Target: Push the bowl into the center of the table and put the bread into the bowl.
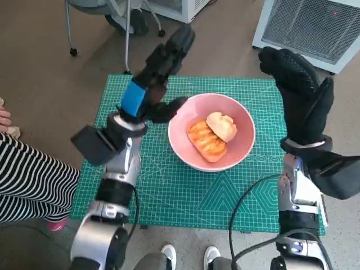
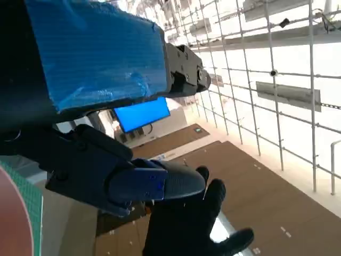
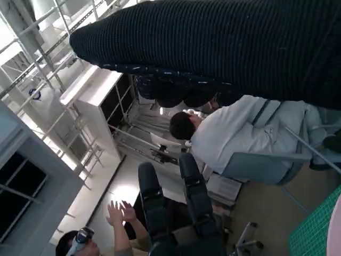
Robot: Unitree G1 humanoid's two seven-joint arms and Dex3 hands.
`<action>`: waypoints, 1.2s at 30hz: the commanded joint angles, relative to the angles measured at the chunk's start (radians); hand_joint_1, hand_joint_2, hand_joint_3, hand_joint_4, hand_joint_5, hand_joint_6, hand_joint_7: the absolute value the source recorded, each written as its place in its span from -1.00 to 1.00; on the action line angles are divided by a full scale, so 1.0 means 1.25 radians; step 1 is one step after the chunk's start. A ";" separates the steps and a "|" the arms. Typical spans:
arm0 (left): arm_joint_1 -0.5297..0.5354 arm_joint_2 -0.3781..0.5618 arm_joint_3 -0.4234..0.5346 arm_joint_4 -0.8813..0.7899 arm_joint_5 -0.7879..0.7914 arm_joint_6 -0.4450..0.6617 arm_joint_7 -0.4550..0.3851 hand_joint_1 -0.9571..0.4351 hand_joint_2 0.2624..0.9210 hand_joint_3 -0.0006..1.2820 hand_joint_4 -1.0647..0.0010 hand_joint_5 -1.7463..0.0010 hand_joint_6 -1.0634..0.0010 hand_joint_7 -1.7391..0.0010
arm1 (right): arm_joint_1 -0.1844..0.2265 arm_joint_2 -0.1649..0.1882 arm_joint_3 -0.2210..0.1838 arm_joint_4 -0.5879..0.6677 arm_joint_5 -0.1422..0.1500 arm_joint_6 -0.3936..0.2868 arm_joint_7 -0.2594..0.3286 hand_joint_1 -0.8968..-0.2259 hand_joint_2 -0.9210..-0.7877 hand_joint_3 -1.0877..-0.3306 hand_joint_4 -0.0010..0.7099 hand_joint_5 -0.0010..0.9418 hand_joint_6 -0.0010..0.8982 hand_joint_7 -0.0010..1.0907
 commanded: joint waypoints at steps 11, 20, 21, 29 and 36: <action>0.056 0.008 -0.019 -0.090 0.041 0.033 0.044 -0.69 1.00 -0.28 0.99 1.00 0.99 0.75 | -0.001 -0.027 0.011 -0.009 -0.019 0.028 -0.003 -0.52 -1.00 0.14 -0.45 -0.98 -0.78 -0.21; 0.058 0.001 -0.012 -0.079 0.016 0.021 0.033 -0.69 1.00 -0.27 1.00 1.00 1.00 0.75 | -0.006 -0.033 0.010 -0.003 -0.018 0.041 -0.006 -0.52 -1.00 0.13 -0.45 -0.99 -0.79 -0.22; 0.058 0.000 -0.011 -0.075 0.014 0.017 0.032 -0.69 1.00 -0.27 1.00 1.00 1.00 0.75 | -0.005 -0.032 0.011 -0.003 -0.018 0.043 -0.006 -0.51 -1.00 0.13 -0.45 -0.99 -0.79 -0.22; 0.059 -0.009 -0.009 -0.049 0.011 -0.015 0.035 -0.69 1.00 -0.26 1.00 1.00 1.00 0.75 | -0.003 -0.024 0.013 -0.001 -0.016 0.048 -0.011 -0.49 -1.00 0.13 -0.46 -0.99 -0.80 -0.23; 0.053 -0.011 -0.003 -0.019 0.019 -0.041 0.045 -0.69 1.00 -0.27 1.00 1.00 1.00 0.81 | -0.005 -0.020 0.020 -0.003 -0.024 0.056 -0.023 -0.49 -1.00 0.12 -0.46 -1.00 -0.80 -0.23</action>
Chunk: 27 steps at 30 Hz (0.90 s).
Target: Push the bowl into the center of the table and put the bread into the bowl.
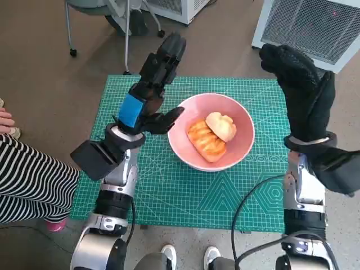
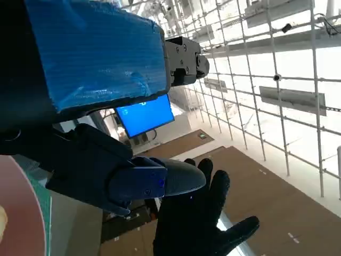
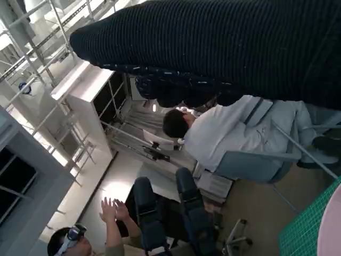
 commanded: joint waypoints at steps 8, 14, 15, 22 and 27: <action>-0.001 0.005 0.009 0.028 0.007 -0.037 0.019 -0.68 1.00 -0.28 1.00 1.00 1.00 0.85 | -0.001 0.004 0.012 0.010 -0.035 0.026 -0.021 -0.49 -1.00 0.07 -0.50 -1.00 -0.84 -0.25; -0.006 0.012 0.017 0.049 0.001 -0.048 0.017 -0.68 1.00 -0.29 1.00 1.00 1.00 0.90 | -0.002 0.007 0.013 0.018 -0.037 0.027 -0.020 -0.48 -1.00 0.04 -0.53 -1.00 -0.85 -0.26; -0.008 0.014 0.019 0.054 -0.001 -0.052 0.016 -0.68 1.00 -0.29 1.00 1.00 1.00 0.91 | -0.002 0.008 0.013 0.020 -0.037 0.027 -0.020 -0.48 -1.00 0.04 -0.53 -1.00 -0.85 -0.26; -0.016 0.020 0.030 0.082 -0.009 -0.075 0.012 -0.69 1.00 -0.28 1.00 1.00 1.00 0.94 | -0.003 0.009 0.017 0.034 -0.040 0.023 -0.017 -0.48 -1.00 0.03 -0.54 -1.00 -0.86 -0.26; -0.020 0.019 0.036 0.095 -0.018 -0.085 0.006 -0.68 1.00 -0.28 1.00 1.00 0.99 0.95 | -0.003 0.008 0.016 0.046 -0.035 0.022 -0.012 -0.50 -1.00 0.03 -0.54 -1.00 -0.87 -0.27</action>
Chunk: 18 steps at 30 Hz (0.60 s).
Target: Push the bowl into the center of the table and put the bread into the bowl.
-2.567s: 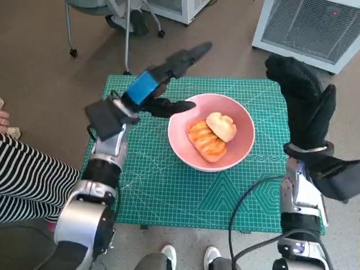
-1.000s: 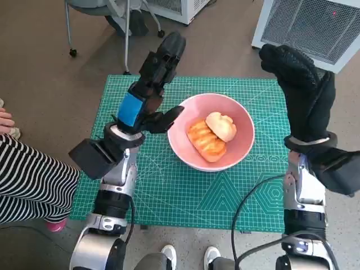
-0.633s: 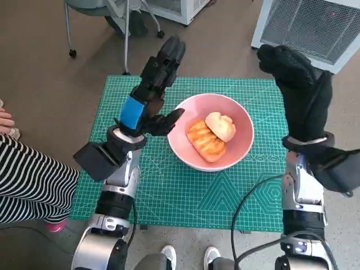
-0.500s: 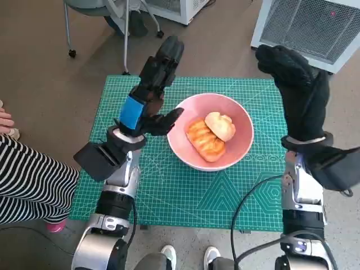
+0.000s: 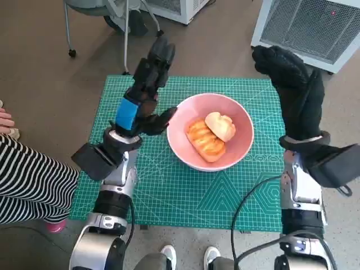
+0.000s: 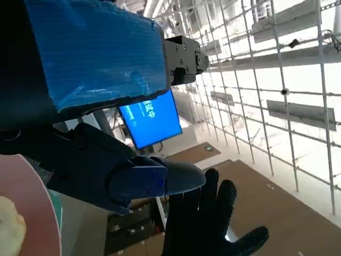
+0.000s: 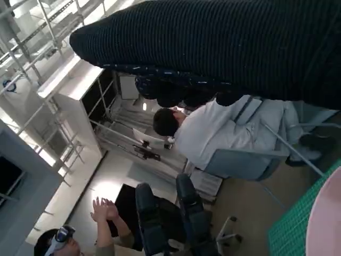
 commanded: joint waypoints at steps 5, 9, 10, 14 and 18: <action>-0.018 0.000 0.010 0.018 -0.011 -0.023 -0.005 -0.70 1.00 -0.28 1.00 1.00 1.00 0.95 | 0.002 0.006 0.003 0.028 0.001 0.008 0.008 -0.53 -1.00 0.04 -0.54 -1.00 -0.86 -0.26; -0.019 0.002 0.012 0.021 -0.012 -0.021 -0.007 -0.71 1.00 -0.29 1.00 1.00 1.00 0.95 | 0.003 0.009 0.004 0.028 0.003 0.009 0.009 -0.54 -1.00 0.04 -0.55 -1.00 -0.85 -0.26; -0.019 0.003 0.012 0.021 -0.011 -0.021 -0.007 -0.71 1.00 -0.29 1.00 1.00 1.00 0.95 | 0.004 0.010 0.005 0.027 0.002 0.009 0.009 -0.54 -1.00 0.03 -0.55 -1.00 -0.85 -0.26; -0.018 0.005 0.012 0.018 -0.010 -0.018 -0.008 -0.71 1.00 -0.29 1.00 1.00 1.00 0.95 | 0.005 0.014 0.008 0.027 0.000 0.006 0.010 -0.52 -1.00 0.03 -0.57 -1.00 -0.85 -0.26; -0.018 0.009 0.011 0.015 -0.005 -0.015 -0.005 -0.70 1.00 -0.29 1.00 1.00 1.00 0.95 | 0.004 0.015 0.010 0.032 0.000 0.004 0.012 -0.47 -1.00 0.01 -0.57 -1.00 -0.85 -0.25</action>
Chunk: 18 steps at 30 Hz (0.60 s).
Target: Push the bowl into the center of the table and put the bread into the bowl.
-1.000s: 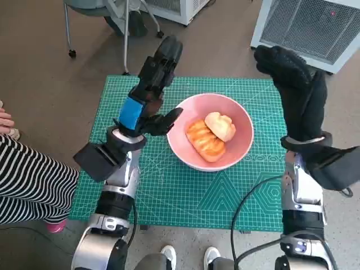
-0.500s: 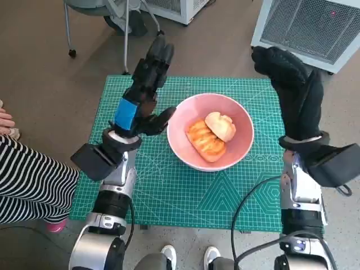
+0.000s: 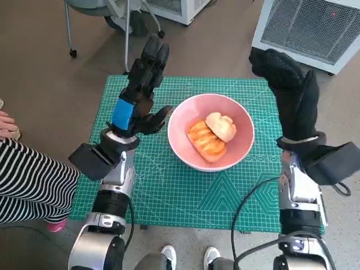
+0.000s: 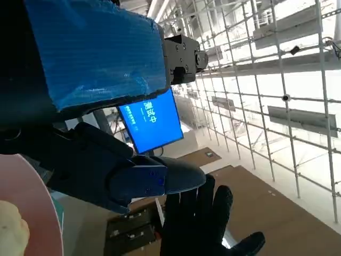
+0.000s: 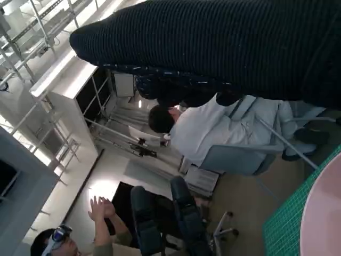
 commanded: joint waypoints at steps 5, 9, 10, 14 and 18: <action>-0.013 0.013 -0.001 -0.011 0.002 0.005 0.002 -0.69 1.00 -0.29 1.00 1.00 1.00 0.95 | 0.004 0.006 0.000 0.020 0.006 0.005 0.015 -0.43 -1.00 -0.01 -0.58 -1.00 -0.87 -0.26; -0.016 0.014 -0.002 -0.010 0.003 0.007 0.003 -0.69 1.00 -0.30 1.00 1.00 1.00 0.95 | 0.004 0.009 -0.005 0.020 0.016 0.004 0.018 -0.43 -1.00 -0.01 -0.57 -1.00 -0.87 -0.26; -0.017 0.015 -0.002 -0.010 0.004 0.008 0.003 -0.69 1.00 -0.30 1.00 1.00 1.00 0.95 | 0.004 0.010 -0.006 0.020 0.018 0.004 0.019 -0.44 -1.00 0.00 -0.57 -1.00 -0.87 -0.26; -0.018 0.017 -0.002 -0.009 0.006 0.009 0.004 -0.69 1.00 -0.30 1.00 1.00 1.00 0.95 | 0.004 0.017 -0.008 0.024 0.025 0.003 0.020 -0.44 -1.00 0.01 -0.57 -0.99 -0.87 -0.26; -0.017 0.018 -0.002 -0.009 0.005 0.012 0.002 -0.70 1.00 -0.31 1.00 1.00 1.00 0.95 | 0.004 0.022 -0.009 0.023 0.026 0.002 0.020 -0.44 -1.00 0.02 -0.57 -1.00 -0.87 -0.26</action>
